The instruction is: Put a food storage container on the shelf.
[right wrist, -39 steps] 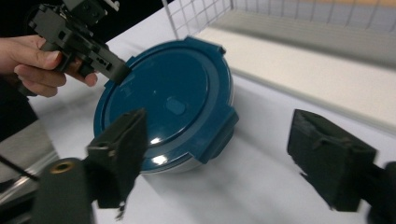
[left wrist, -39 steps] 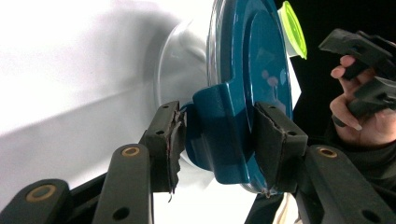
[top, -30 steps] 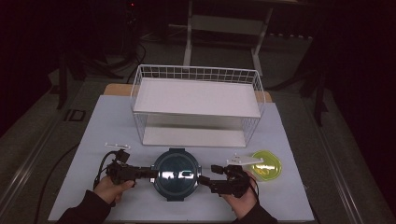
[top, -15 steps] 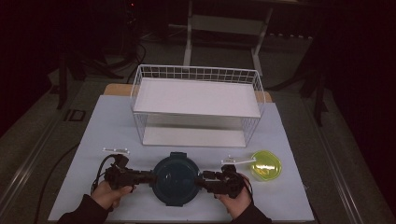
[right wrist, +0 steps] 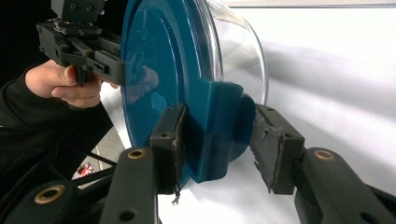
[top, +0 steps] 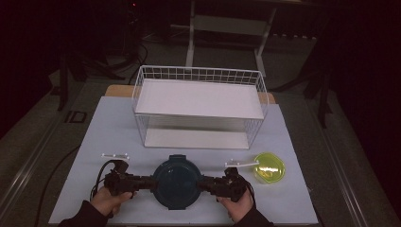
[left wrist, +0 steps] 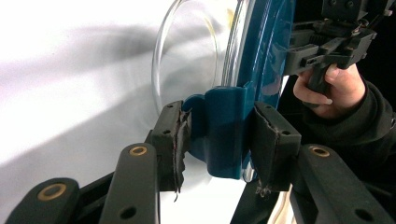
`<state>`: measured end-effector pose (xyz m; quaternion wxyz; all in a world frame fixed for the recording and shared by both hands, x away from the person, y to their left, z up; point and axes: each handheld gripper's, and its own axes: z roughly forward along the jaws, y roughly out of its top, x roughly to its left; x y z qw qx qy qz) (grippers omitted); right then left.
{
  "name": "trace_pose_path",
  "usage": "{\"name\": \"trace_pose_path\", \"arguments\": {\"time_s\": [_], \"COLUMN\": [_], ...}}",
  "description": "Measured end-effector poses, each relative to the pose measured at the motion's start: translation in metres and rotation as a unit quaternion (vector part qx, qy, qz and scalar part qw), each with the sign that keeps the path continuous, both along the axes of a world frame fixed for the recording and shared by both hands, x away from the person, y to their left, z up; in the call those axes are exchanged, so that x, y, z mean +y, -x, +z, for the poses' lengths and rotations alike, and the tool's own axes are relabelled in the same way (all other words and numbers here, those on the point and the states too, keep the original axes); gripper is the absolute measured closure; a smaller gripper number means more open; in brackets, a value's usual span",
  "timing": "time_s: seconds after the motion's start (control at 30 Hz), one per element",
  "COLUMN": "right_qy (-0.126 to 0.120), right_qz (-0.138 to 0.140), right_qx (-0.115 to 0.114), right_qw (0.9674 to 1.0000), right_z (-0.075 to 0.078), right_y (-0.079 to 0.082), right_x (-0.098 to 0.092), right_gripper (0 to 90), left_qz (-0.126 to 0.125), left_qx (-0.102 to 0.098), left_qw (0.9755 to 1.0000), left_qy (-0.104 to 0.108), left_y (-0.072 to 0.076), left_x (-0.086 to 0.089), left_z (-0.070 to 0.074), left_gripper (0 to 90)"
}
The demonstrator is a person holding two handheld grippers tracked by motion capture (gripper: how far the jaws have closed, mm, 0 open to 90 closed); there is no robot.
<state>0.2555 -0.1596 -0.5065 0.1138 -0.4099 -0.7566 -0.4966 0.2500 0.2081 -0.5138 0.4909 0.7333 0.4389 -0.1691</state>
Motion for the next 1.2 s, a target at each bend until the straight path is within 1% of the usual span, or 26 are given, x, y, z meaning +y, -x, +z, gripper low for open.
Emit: {"name": "trace_pose_path", "arguments": {"time_s": [0.03,0.13,0.2,0.3,0.33,0.4,0.43,0.5,0.57,0.6,0.8,0.87,0.9,0.97,1.03,1.13,1.17,1.2], "right_qy": [-0.001,0.000,-0.006,-0.003,-0.003,-0.003,-0.003,-0.012,-0.016,-0.016,-0.025,-0.023,-0.024,-0.025,-0.029,-0.032,-0.032,-0.032], "right_qz": [-0.001,-0.004,-0.010,-0.012,-0.013,-0.015,-0.014,-0.014,-0.013,-0.012,-0.010,-0.010,-0.010,-0.012,-0.014,-0.017,-0.017,-0.018], "right_qx": [0.001,0.004,0.010,0.015,0.020,0.023,0.024,0.031,0.025,0.020,0.018,0.013,0.013,0.004,0.002,-0.016,-0.016,-0.018], "right_qw": [1.0000,1.0000,0.9999,0.9998,0.9997,0.9996,0.9996,0.9994,0.9995,0.9996,0.9995,0.9996,0.9996,0.9996,0.9995,0.9992,0.9992,0.9992], "right_z": [0.000,0.000,-0.001,0.001,0.001,0.000,0.000,0.000,0.004,0.007,0.021,0.027,0.029,0.038,0.046,0.061,0.061,0.064], "right_y": [0.000,0.000,-0.001,-0.001,-0.002,-0.002,-0.002,-0.001,-0.001,-0.001,-0.002,-0.003,-0.004,-0.006,-0.008,-0.010,-0.010,-0.010], "right_x": [0.000,0.000,-0.001,0.000,0.000,-0.001,-0.002,-0.003,-0.003,-0.003,-0.007,-0.008,-0.009,-0.011,-0.013,-0.016,-0.016,-0.017], "right_gripper": [55.6,55.8,56.0,56.0,56.0,56.1,56.2,56.2,56.2,56.1,56.2,56.2,56.2,56.1,56.2,56.2,56.2,56.2], "left_qz": [0.001,0.008,0.011,0.014,0.014,0.016,0.016,0.019,0.017,0.014,0.011,0.013,0.015,0.015,0.015,0.015,0.015,0.013], "left_qx": [-0.004,-0.005,-0.003,0.005,0.006,0.001,0.002,-0.004,-0.008,-0.009,-0.015,-0.017,-0.021,-0.027,-0.031,-0.040,-0.040,-0.048], "left_qw": [1.0000,1.0000,0.9999,0.9999,0.9999,0.9999,0.9999,0.9998,0.9998,0.9998,0.9998,0.9997,0.9995,0.9993,0.9991,0.9985,0.9985,0.9981], "left_qy": [0.000,-0.001,0.000,0.007,0.007,0.002,0.004,0.008,0.008,0.008,0.008,0.011,0.016,0.021,0.027,0.034,0.034,0.036], "left_y": [0.001,0.002,0.003,0.001,0.002,0.003,0.003,0.003,0.003,0.003,0.001,0.001,0.000,-0.001,-0.002,-0.004,-0.004,-0.006], "left_x": [0.000,-0.001,-0.002,-0.002,-0.002,-0.004,-0.004,-0.004,-0.003,-0.004,-0.006,-0.008,-0.009,-0.010,-0.011,-0.014,-0.014,-0.015], "left_z": [0.000,0.000,0.001,0.000,0.000,0.002,0.004,0.009,0.015,0.017,0.033,0.039,0.043,0.048,0.055,0.065,0.065,0.073], "left_gripper": [57.1,56.9,57.0,57.0,57.0,57.0,57.1,57.1,57.2,57.3,57.4,57.4,57.4,57.5,57.6,57.7,57.6,57.6]}}
